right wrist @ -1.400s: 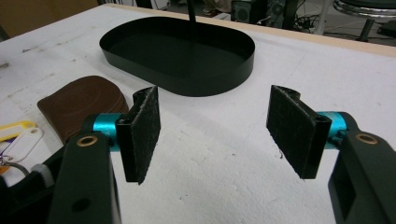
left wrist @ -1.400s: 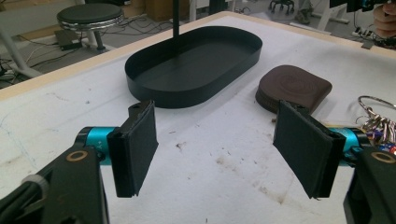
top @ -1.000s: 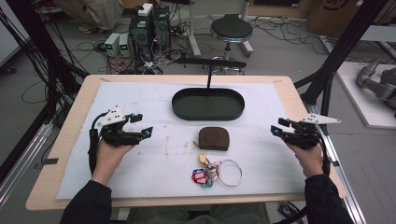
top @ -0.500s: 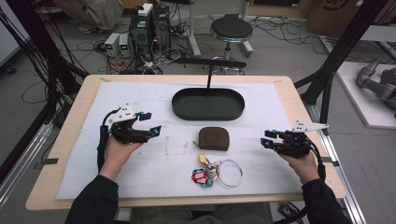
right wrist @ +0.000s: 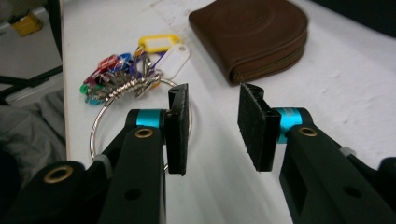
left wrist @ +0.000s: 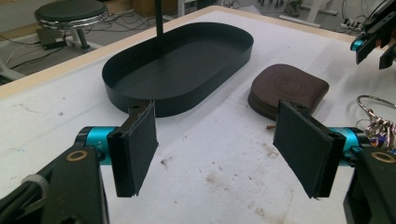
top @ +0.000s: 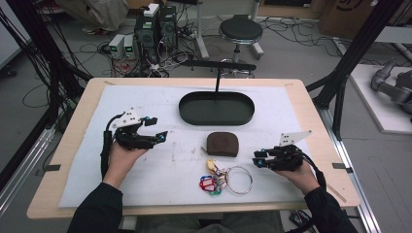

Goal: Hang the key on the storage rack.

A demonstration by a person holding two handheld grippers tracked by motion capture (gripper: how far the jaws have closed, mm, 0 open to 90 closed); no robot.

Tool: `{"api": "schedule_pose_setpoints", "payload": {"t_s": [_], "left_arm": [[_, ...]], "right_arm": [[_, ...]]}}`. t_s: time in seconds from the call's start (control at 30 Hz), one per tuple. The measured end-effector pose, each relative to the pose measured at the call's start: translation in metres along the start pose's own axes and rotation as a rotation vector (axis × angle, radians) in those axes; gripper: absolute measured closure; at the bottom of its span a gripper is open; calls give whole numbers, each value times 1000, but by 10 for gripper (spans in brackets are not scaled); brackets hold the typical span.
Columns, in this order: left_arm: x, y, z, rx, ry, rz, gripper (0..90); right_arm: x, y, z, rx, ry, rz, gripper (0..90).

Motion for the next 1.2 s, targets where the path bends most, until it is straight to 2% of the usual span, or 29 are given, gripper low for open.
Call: {"api": "schedule_pose_setpoints", "payload": {"t_s": [0.17, 0.43, 0.57, 0.73, 0.8, 0.9, 1.2], "left_arm": [[1, 1, -1, 1, -1, 6, 301], [1, 1, -3, 3, 6, 9, 301], [2, 1, -3, 3, 3, 10, 302], [2, 1, -3, 1, 2, 11, 302], [2, 1, -3, 3, 2, 12, 301], [2, 1, -3, 4, 1, 13, 302], [1, 1, -4, 1, 0, 11, 302]], "right_arm": [[11, 3, 6, -3, -25, 65, 667], [30, 6, 15, -35, -16, 169, 667], [38, 8, 18, -66, -8, 210, 698], [38, 7, 18, -81, 26, 210, 791], [38, 7, 19, -104, 46, 209, 835], [38, 7, 19, -110, 55, 211, 852], [25, 0, 12, -82, 74, 112, 875]]}}
Point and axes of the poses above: each handheld gripper's, and its own axes: x roughly forward along the jaws, y roughly out of its underside, z roughly to its left, the point moved 4 cm from there along x, roughly forward along the jaws, and after that the axes turned 1 degree about z, right-handed, at the moved point
